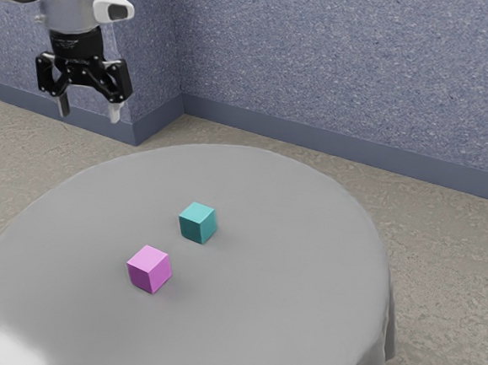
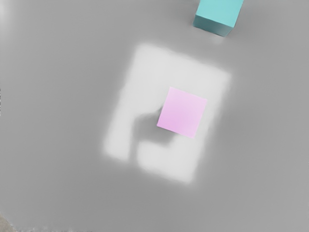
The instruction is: Pick up the blue block with one arm, and put the blue block on the pink block with one arm
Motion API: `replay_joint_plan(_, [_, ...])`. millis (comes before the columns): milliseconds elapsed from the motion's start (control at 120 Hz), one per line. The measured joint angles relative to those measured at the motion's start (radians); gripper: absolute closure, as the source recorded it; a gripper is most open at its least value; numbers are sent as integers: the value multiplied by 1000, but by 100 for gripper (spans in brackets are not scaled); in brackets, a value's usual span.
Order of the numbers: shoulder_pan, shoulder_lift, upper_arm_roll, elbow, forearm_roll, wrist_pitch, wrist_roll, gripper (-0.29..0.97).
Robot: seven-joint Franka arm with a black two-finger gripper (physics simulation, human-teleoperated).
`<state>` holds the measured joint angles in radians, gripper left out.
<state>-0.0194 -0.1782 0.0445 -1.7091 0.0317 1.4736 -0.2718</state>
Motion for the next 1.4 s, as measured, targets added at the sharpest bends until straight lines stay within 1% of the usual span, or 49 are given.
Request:
replay_joint_plan(133, [0, 6, 1, 3, 1, 16, -114, 0])
replay_joint_plan(183, [-3, 3, -1, 2, 12, 18, -151, 0])
replay_joint_plan(250, [-31, 28, -11, 4, 23, 16, -196, 0])
replay_joint_plan(333, [-70, 148, -32, 43, 35, 19, -247, 0])
replay_joint_plan(425, [-102, 297, -36, 76, 42, 68, -272, 0])
replay_joint_plan(492, [-73, 404, -36, 131, 45, 112, -279, 0])
replay_joint_plan(542, [-54, 463, -35, 151, 46, 149, -281, 0])
replay_joint_plan(675, [-36, 559, -32, 160, 38, 258, -287, 0])
replay_joint_plan(808, [-35, 539, -31, 25, 33, 430, -272, 0])
replay_joint_plan(900, [-33, 549, -31, 5, 36, 538, -235, 0])
replay_joint_plan(1008, [-21, 569, -31, 0, 28, 628, -187, 0])
replay_joint_plan(1175, [-4, 592, -31, -6, 21, 704, -106, 0])
replay_joint_plan(1267, [-3, 610, -31, -6, 21, 726, -57, 0])
replay_joint_plan(1400, [0, 649, -31, -2, -4, 746, 5, 0])
